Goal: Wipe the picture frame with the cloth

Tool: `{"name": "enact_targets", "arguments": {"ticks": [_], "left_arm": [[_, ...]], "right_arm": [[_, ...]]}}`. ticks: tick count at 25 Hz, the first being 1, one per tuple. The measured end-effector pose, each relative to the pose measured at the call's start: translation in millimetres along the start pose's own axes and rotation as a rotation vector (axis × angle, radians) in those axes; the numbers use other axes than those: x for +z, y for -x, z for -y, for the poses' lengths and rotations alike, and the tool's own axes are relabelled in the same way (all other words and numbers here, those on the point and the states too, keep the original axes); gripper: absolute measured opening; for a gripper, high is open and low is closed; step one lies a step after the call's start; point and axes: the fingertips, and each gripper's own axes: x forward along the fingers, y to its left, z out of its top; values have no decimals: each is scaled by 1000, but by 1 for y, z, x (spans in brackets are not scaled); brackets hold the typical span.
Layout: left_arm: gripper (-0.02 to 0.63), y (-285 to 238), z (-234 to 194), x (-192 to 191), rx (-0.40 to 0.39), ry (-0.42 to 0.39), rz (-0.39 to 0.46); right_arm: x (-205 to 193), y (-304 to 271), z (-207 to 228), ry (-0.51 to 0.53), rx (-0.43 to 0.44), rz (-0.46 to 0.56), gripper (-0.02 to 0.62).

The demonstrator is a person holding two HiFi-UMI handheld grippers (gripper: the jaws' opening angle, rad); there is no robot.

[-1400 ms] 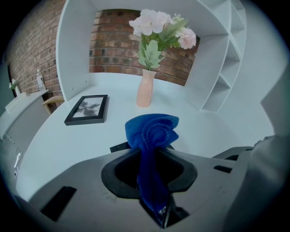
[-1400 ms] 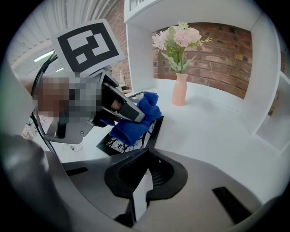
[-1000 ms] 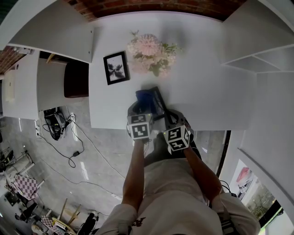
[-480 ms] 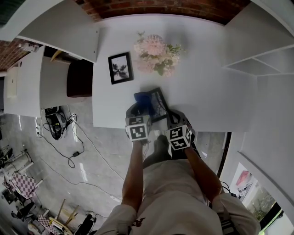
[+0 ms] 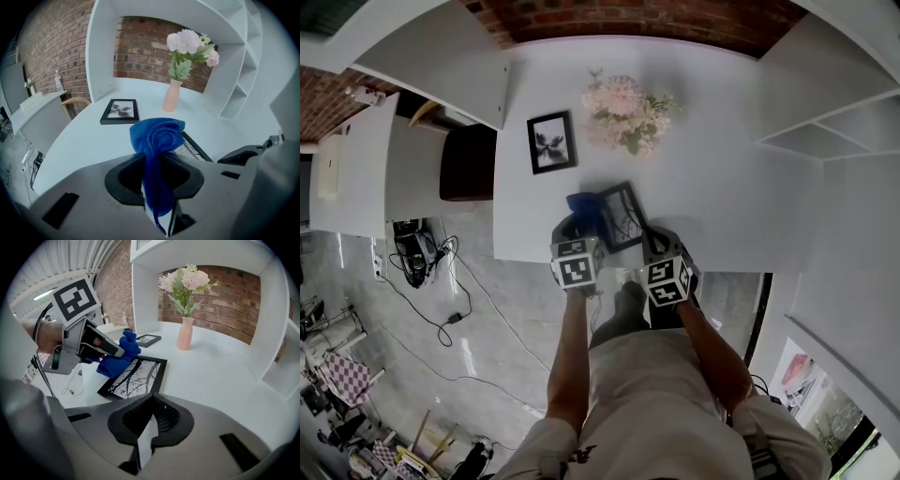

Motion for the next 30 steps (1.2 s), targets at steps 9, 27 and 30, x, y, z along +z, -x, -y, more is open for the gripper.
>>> {"name": "enact_targets", "arguments": {"ticks": [9,27,30], "left_arm": [[97,11,-22,-2,30,21,9],[97,61,-13,27,-30,7,155],[97,77,-6,38,-55,-8,200]], "right_arm": [[0,0,0,19,-19,5,0],[51,34,12,-1,-29,178,2],[73,56,14,2,-38,251,0]]}}
